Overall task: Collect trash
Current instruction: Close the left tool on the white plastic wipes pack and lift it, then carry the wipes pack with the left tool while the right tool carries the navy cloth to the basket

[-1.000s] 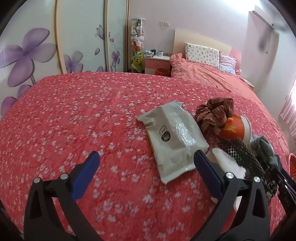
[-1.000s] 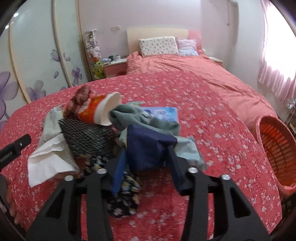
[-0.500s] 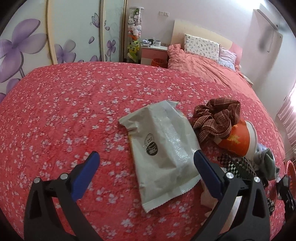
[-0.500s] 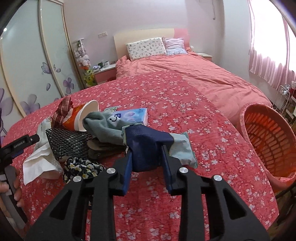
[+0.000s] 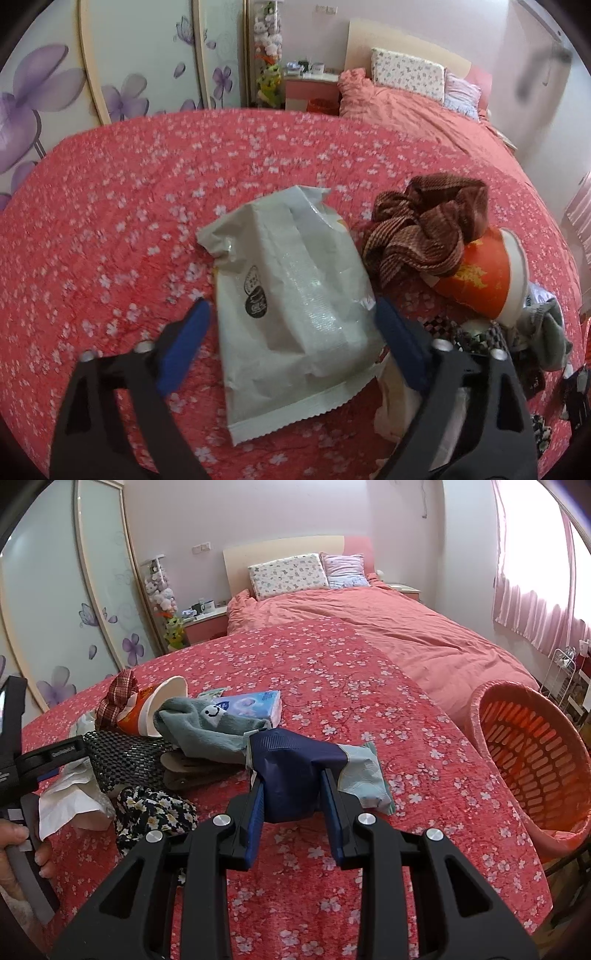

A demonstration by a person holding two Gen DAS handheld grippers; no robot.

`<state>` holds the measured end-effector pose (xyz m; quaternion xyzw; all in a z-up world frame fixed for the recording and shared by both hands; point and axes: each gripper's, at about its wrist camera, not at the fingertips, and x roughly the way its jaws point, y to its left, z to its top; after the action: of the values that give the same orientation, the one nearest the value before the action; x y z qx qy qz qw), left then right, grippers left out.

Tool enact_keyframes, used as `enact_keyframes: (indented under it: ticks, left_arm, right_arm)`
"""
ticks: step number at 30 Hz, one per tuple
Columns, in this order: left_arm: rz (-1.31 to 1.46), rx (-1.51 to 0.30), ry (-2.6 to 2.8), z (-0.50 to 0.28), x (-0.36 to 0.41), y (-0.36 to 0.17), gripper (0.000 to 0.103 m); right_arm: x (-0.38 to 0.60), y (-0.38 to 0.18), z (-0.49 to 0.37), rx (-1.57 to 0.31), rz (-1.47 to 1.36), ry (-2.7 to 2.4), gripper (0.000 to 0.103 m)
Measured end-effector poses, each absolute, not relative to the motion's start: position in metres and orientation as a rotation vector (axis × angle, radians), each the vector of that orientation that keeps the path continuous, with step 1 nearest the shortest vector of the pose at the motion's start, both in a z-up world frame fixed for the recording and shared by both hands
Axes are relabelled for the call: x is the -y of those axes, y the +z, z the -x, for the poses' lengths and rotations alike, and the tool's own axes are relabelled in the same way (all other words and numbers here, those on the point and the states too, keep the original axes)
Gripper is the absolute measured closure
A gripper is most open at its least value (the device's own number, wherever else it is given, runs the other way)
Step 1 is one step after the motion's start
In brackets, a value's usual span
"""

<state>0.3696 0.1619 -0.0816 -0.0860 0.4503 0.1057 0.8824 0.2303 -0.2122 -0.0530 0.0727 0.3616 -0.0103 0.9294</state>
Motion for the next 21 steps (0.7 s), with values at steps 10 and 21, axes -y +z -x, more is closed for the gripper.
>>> enact_keyframes:
  ticks: [10,21]
  left_arm:
    - [0.197,-0.891,0.187,-0.352,-0.179,-0.082,0.058]
    - [0.195,-0.826,0.148,-0.310,-0.184,-0.047,0.062]
  right_arm:
    - [0.222,-0.051,-0.225,-0.730,-0.163,-0.028,0.073]
    - [0.238,-0.027,-0.207,-0.666,-0.190,-0.027,0.073]
